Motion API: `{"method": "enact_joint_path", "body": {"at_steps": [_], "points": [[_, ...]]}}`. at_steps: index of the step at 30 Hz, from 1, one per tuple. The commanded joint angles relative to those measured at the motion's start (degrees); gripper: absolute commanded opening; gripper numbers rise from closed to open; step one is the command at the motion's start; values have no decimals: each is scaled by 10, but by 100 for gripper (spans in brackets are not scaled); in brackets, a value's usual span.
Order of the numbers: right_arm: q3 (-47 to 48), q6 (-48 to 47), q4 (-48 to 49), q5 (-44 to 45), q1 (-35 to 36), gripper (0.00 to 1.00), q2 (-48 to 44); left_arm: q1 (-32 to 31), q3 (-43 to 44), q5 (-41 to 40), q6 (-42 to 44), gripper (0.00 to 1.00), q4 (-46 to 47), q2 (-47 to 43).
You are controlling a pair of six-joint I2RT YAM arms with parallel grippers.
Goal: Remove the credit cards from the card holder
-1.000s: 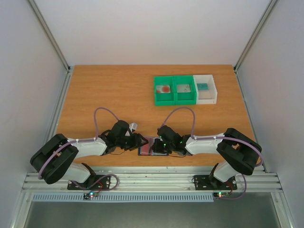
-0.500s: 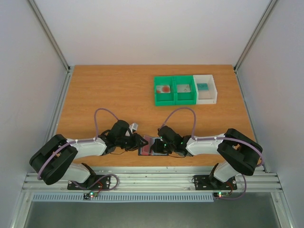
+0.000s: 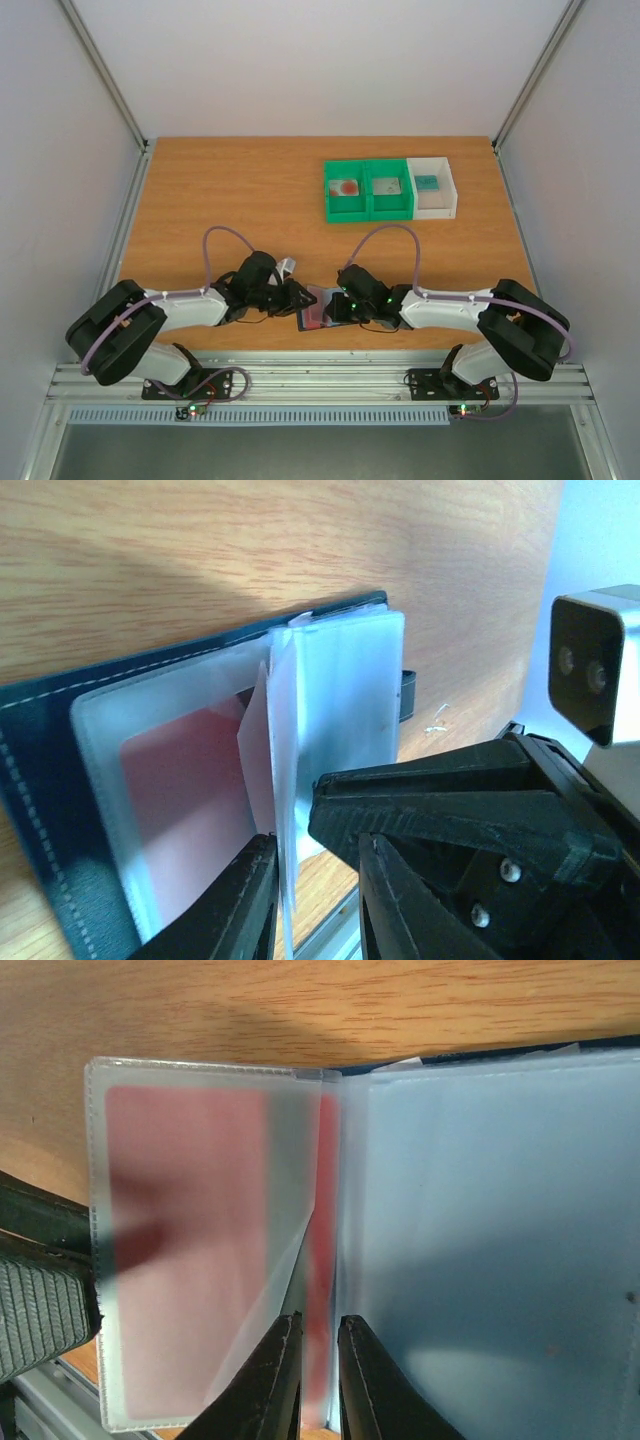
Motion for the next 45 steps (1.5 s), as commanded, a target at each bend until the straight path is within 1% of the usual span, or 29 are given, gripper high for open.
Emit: {"method": "enact_joint_path", "body": {"at_steps": [1, 5, 9, 10, 19, 25, 29, 33, 36, 41, 45], "points": [[4, -15, -18, 14, 3, 12, -17, -9, 27, 6, 0, 24, 39, 21], [5, -24, -48, 33, 3, 12, -42, -17, 31, 2, -6, 24, 50, 32], [7, -43, -107, 71, 3, 13, -84, -26, 40, -2, -7, 24, 48, 38], [6, -46, -120, 92, 3, 13, -96, -28, 43, -4, -7, 24, 48, 40], [6, -63, -202, 162, 2, 19, -171, -47, 73, -12, -8, 29, 47, 65], [2, -63, -214, 162, 2, 21, -204, -59, 92, -9, -6, 34, 54, 86], [5, -61, -210, 150, 2, 23, -210, -59, 92, -14, -2, 36, 50, 80], [7, -57, -206, 146, 2, 25, -210, -59, 88, -27, 10, 40, 31, 69], [14, -59, -213, 146, 2, 25, -211, -59, 86, -22, 14, 44, 38, 73], [20, -59, -221, 151, 2, 26, -223, -59, 95, 1, -1, 44, 80, 95], [16, -56, -230, 157, 2, 26, -233, -63, 111, 11, -5, 43, 86, 105]]}}
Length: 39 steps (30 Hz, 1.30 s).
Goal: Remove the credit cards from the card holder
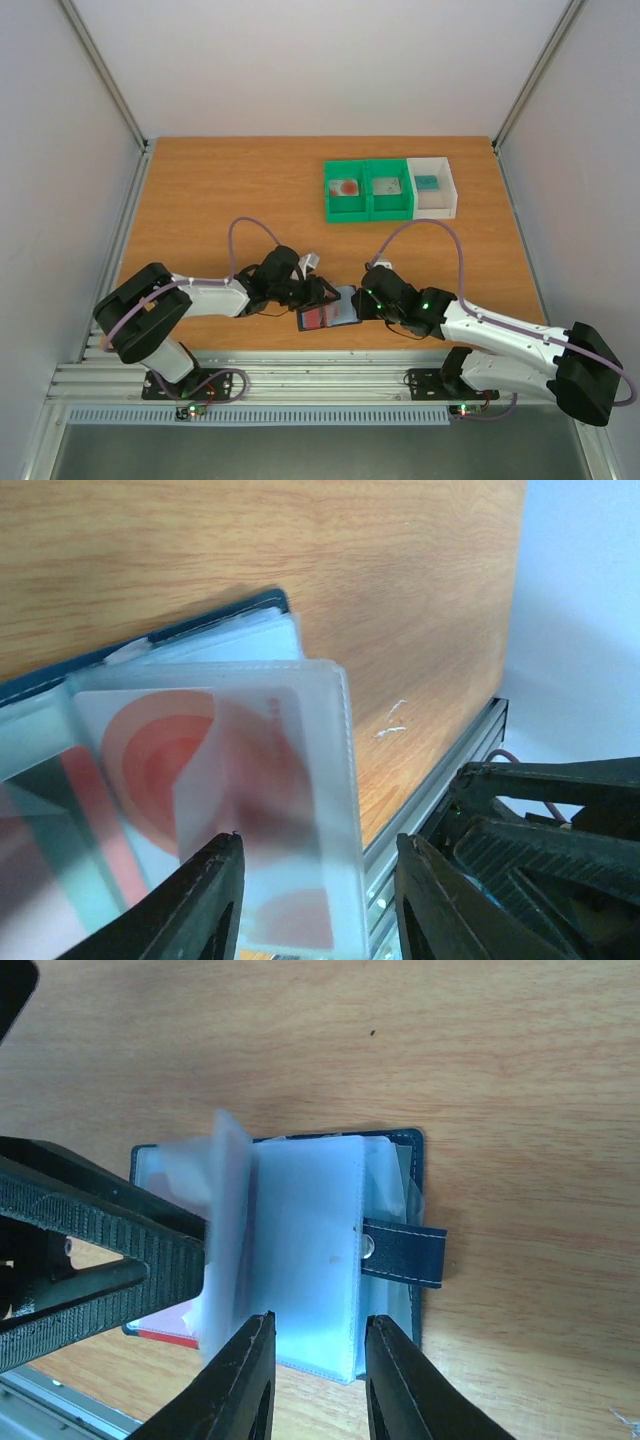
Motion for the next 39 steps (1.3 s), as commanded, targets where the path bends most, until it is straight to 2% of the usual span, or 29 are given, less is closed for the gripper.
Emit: {"method": "enact_joint_path", "body": {"at_steps": [1, 8, 15, 22, 39], "points": [[14, 0, -11, 15, 2, 26, -16, -5, 27, 14, 0, 42, 52, 13], [11, 1, 9, -7, 2, 27, -3, -5, 29, 7, 6, 43, 34, -11], [23, -4, 52, -37, 2, 24, 56, 7, 9, -39, 20, 43, -29, -36], [36, -11, 68, -29, 2, 22, 107, 30, -21, -43, 9, 37, -16, -35], [33, -5, 73, -13, -2, 15, 179, 38, -36, -16, -1, 33, 49, 19]]}}
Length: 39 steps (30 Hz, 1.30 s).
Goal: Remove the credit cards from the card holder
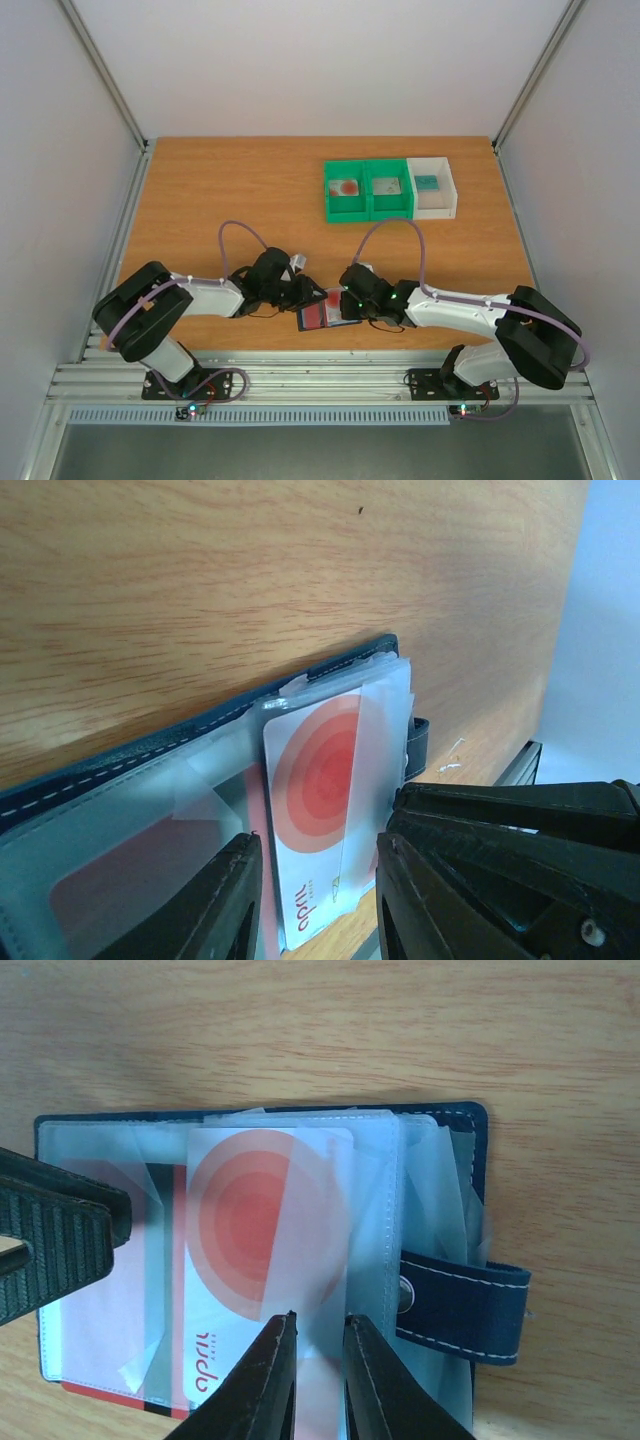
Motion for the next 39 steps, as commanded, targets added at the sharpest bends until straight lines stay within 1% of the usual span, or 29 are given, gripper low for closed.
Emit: {"method": "enact_joint_path", "body": {"at_steps": [1, 4, 9, 19, 22, 28, 34, 39], "points": [[2, 4, -1, 18, -2, 14, 10, 2, -8, 8, 0, 33, 50, 18], [-7, 8, -1, 19, -2, 13, 13, 2, -8, 6, -1, 33, 56, 25], [-20, 14, 0, 21, -2, 7, 16, 2, -13, 2, -4, 33, 68, 34], [-35, 25, 9, 19, -2, 6, 13, -5, -10, 6, -19, 32, 109, 62], [-38, 25, 11, 18, -2, 6, 13, -7, -9, 8, -25, 29, 123, 69], [-40, 25, 16, 15, -1, 6, 16, -8, -5, 9, -26, 19, 123, 71], [-39, 24, 21, 12, -2, 6, 16, -9, -3, 13, -24, 13, 128, 74], [-40, 24, 21, 13, -2, 6, 16, -8, 0, 18, -23, 3, 137, 80]]}}
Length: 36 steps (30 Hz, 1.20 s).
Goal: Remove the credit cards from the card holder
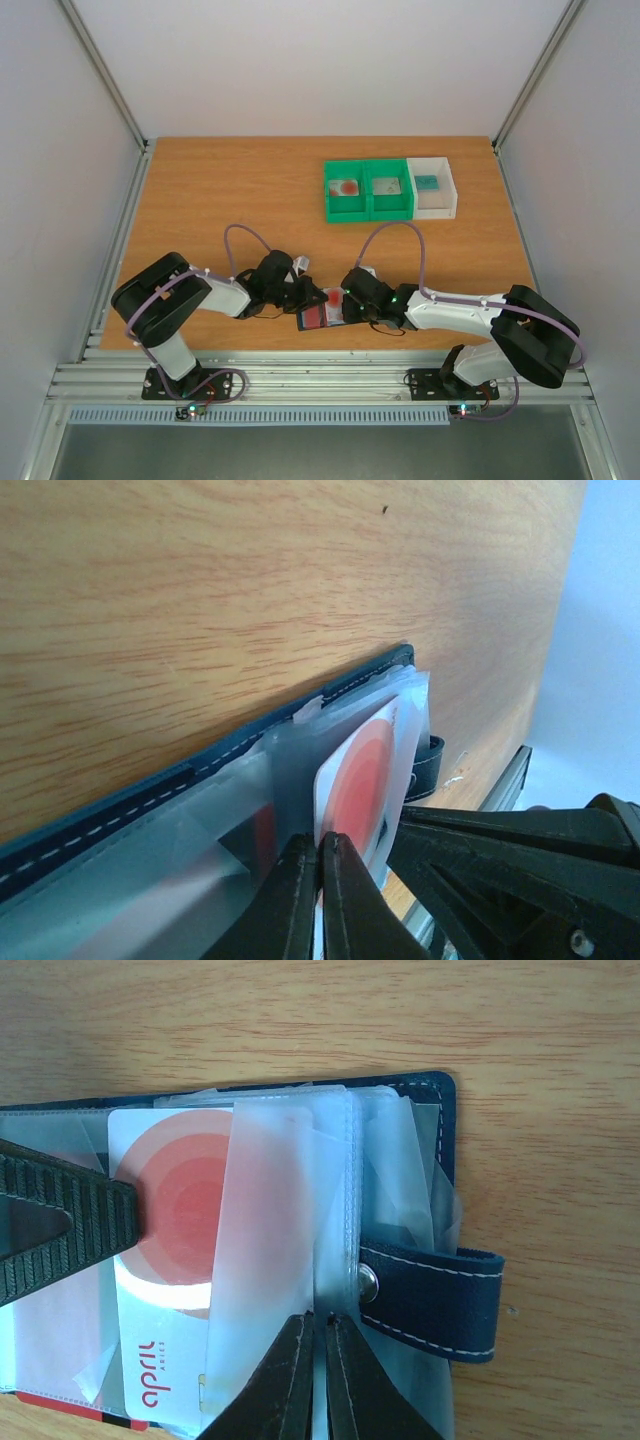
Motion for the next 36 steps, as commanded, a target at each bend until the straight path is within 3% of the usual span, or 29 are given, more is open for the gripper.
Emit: {"method": "enact_joint_path", "body": {"at_steps": [1, 23, 31, 36], "points": [[-14, 8, -6, 8, -2, 6, 5, -3, 5, 10, 4, 1, 53, 15], [-20, 11, -5, -2, -2, 6, -12, 8, -42, -1, 8, 0, 60, -27], [-11, -15, -41, 0, -2, 8, -60, 17, -39, -4, 47, 0, -28, -97], [0, -39, -75, 0, -2, 12, -107, 21, -25, -20, 86, 0, -129, -155]]}}
